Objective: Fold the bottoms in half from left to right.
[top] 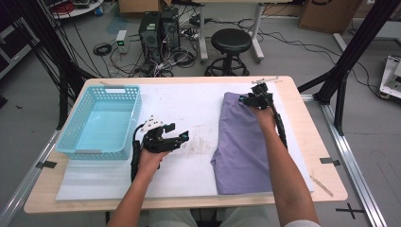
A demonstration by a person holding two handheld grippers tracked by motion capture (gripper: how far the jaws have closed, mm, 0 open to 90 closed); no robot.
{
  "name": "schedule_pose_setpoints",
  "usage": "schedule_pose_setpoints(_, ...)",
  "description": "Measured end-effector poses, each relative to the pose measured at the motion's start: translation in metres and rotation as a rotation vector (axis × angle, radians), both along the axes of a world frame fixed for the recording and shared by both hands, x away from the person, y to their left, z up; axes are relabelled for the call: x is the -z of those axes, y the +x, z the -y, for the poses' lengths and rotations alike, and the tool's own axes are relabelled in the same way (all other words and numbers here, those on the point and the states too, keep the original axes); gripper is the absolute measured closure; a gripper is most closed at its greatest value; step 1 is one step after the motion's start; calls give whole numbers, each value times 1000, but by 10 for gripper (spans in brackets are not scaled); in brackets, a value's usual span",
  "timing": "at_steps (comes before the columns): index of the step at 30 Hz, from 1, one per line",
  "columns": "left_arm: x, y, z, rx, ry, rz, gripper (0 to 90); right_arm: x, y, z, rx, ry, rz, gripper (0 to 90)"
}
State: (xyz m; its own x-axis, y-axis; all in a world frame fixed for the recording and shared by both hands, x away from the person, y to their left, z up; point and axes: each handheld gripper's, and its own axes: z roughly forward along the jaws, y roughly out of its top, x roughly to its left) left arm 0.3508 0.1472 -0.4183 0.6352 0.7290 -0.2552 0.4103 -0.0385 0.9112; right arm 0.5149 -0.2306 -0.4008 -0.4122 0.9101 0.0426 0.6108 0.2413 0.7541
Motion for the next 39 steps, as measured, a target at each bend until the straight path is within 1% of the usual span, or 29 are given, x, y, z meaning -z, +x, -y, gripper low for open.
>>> schedule_pose_setpoints(1, 0, 0, 0, 1, 0, 1, 279, -1, -3, 7, 14, -39, 17, 629)
schedule_pose_setpoints(2, 0, 0, 0, 2, -1, -1, 279, 1, -4, 14, 23, -76, 2, 647)
schedule_pose_setpoints(3, 0, 0, 1, 1, -6, -2, 279, 6, -5, 21, 35, -97, -32, 648)
schedule_pose_setpoints(5, 1, 0, 1, 9, -2, -3, 279, 17, -5, 36, 56, -84, -109, 667)
schedule_pose_setpoints(6, 1, 0, 2, 9, 0, -4, 279, 22, -6, 41, 62, -65, -126, 747)
schedule_pose_setpoints(7, 2, 1, 2, 10, -1, -8, 279, 26, -9, 43, 58, -70, -105, 807)
schedule_pose_setpoints(8, 2, 1, 3, 11, 1, -9, 279, 29, -11, 45, 59, -95, -105, 867)
schedule_pose_setpoints(9, 2, 1, 3, 11, 2, -11, 279, 32, -10, 47, 55, -102, -131, 890)
schedule_pose_setpoints(10, 2, 1, 3, 10, 1, -12, 279, 34, -10, 49, 58, -107, -141, 897)
schedule_pose_setpoints(11, 2, 2, 3, 9, 3, -12, 279, 35, -10, 50, 72, -97, -139, 899)
schedule_pose_setpoints(12, 3, 2, 3, 8, 1, -11, 279, 35, -10, 51, 84, -101, -132, 900)
schedule_pose_setpoints(14, 3, 2, 2, 3, 1, -12, 279, 35, -10, 50, 105, -153, -131, 900)
schedule_pose_setpoints(17, 2, 2, 1, -2, -1, -13, 279, 35, -10, 51, 114, -174, -131, 899)
schedule_pose_setpoints(18, 2, 2, 1, -1, 0, -12, 279, 35, -11, 52, 123, -185, -132, 896)
schedule_pose_setpoints(19, 2, 2, 1, -1, 0, -12, 279, 34, -11, 53, 123, -171, -138, 862)
schedule_pose_setpoints(20, 2, 2, 1, -1, 2, -12, 279, 32, -12, 54, 121, -162, -136, 798)
schedule_pose_setpoints(21, 2, 2, 1, 1, 4, -10, 279, 30, -13, 56, 120, -147, -124, 767)
schedule_pose_setpoints(23, 2, 2, 1, -4, 0, -12, 279, 22, -17, 58, 107, -101, -96, 654)
schedule_pose_setpoints(25, 2, 2, 2, -4, 0, -12, 279, 14, -21, 58, 95, -52, -69, 611)
schedule_pose_setpoints(27, 2, 2, 1, -4, 2, -11, 279, 7, -26, 54, 61, -23, -47, 579)
schedule_pose_setpoints(28, 2, 2, 1, -4, 1, -8, 279, 4, -28, 51, 32, -10, -42, 574)
schedule_pose_setpoints(29, 1, 1, 1, -3, 2, -7, 279, 3, -31, 47, 6, -14, -38, 565)
schedule_pose_setpoints(30, 1, 1, 1, -4, 0, -5, 279, 2, -32, 44, -26, -10, -40, 565)
schedule_pose_setpoints(31, 1, 1, 1, -5, 0, -7, 279, 3, -33, 40, -53, 0, -55, 559)
schedule_pose_setpoints(33, 1, 1, 2, -3, -1, -9, 279, 9, -32, 34, -89, -8, -104, 533)
schedule_pose_setpoints(35, 2, 1, 2, -3, 3, -9, 279, 17, -30, 28, -104, -43, -132, 529)
schedule_pose_setpoints(36, 2, 1, 2, -1, 4, -9, 279, 20, -30, 26, -95, -69, -144, 529)
schedule_pose_setpoints(38, 2, 1, 3, -1, 3, -11, 279, 26, -27, 26, -80, -99, -161, 525)
schedule_pose_setpoints(39, 2, 1, 4, -1, 3, -12, 279, 30, -26, 27, -57, -131, -181, 525)
